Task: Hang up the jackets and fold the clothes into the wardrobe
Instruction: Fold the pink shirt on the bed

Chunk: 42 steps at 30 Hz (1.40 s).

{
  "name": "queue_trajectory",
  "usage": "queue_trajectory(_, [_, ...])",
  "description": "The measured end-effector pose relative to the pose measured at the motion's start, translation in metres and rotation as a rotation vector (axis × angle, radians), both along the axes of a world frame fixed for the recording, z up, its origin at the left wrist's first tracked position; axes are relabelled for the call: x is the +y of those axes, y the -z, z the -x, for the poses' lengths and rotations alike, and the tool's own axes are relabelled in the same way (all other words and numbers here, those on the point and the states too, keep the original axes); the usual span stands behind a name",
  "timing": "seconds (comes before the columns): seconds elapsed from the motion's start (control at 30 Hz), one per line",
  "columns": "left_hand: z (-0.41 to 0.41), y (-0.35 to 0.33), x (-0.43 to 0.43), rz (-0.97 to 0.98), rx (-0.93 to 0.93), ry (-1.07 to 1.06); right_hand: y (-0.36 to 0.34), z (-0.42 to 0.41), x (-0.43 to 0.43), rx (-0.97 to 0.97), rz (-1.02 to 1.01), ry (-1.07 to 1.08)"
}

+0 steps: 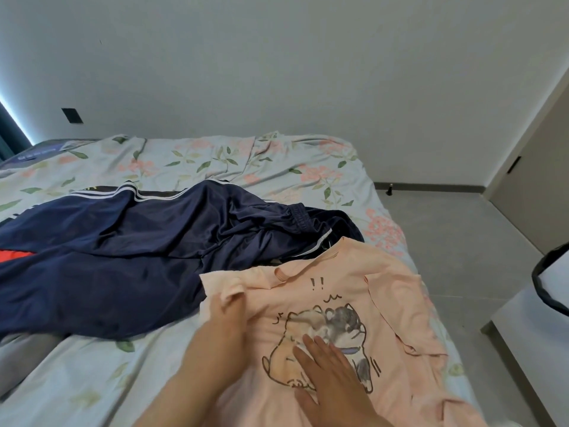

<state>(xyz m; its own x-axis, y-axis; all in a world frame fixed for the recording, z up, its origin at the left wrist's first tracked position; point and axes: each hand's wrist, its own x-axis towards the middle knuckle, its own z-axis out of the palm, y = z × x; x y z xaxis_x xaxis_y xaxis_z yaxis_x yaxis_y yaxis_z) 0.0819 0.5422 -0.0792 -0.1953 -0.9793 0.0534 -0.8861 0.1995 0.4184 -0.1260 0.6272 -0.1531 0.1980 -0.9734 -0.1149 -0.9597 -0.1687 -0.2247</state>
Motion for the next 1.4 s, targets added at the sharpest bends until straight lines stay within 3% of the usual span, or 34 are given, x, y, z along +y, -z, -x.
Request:
queue_trajectory(0.07, [0.020,0.004,0.007,-0.109,-0.129,0.198,0.001,0.001,0.002,-0.044,0.047,-0.001])
queue_trajectory(0.17, [0.032,-0.004,-0.003,-0.247,-0.154,0.327,0.000,0.005,0.006,-0.153,0.121,0.081])
queue_trajectory(0.33, [0.014,-0.016,-0.040,-0.258,0.374,0.196,-0.005,0.014,0.001,-0.473,0.100,0.209])
queue_trajectory(0.4, [0.005,-0.014,-0.065,-0.095,0.484,0.085,-0.009,0.024,-0.008,-0.523,0.146,0.326])
queue_trajectory(0.5, [0.008,-0.006,-0.104,0.102,0.227,0.129,-0.026,0.051,-0.041,-0.509,0.197,0.370])
queue_trajectory(0.6, [0.026,0.010,-0.124,-0.042,-0.040,0.243,-0.039,0.086,-0.085,-0.443,0.213,0.390])
queue_trajectory(0.67, [0.035,0.025,-0.128,-0.106,-0.069,0.282,-0.044,0.108,-0.113,-0.398,0.189,0.438])
queue_trajectory(0.83, [0.035,0.051,-0.131,-0.359,0.562,-0.021,-0.042,0.149,-0.164,-0.309,0.027,0.501])
queue_trajectory(0.97, [0.039,0.040,-0.136,-0.381,0.607,-0.060,-0.031,0.164,-0.180,-0.529,-0.107,0.769])
queue_trajectory(1.07, [0.042,0.032,-0.133,-0.255,0.543,-0.077,-0.024,0.167,-0.185,-0.615,-0.006,0.733])
queue_trajectory(1.23, [0.054,-0.005,-0.179,0.304,0.205,-0.122,-0.034,0.179,-0.204,-0.737,0.369,0.781])
queue_trajectory(1.33, [0.076,0.004,-0.230,0.334,0.009,-0.124,-0.035,0.178,-0.224,-0.744,0.445,0.791])
queue_trajectory(1.4, [0.084,0.026,-0.254,0.308,0.008,-0.151,-0.026,0.174,-0.231,-0.661,0.419,0.703])
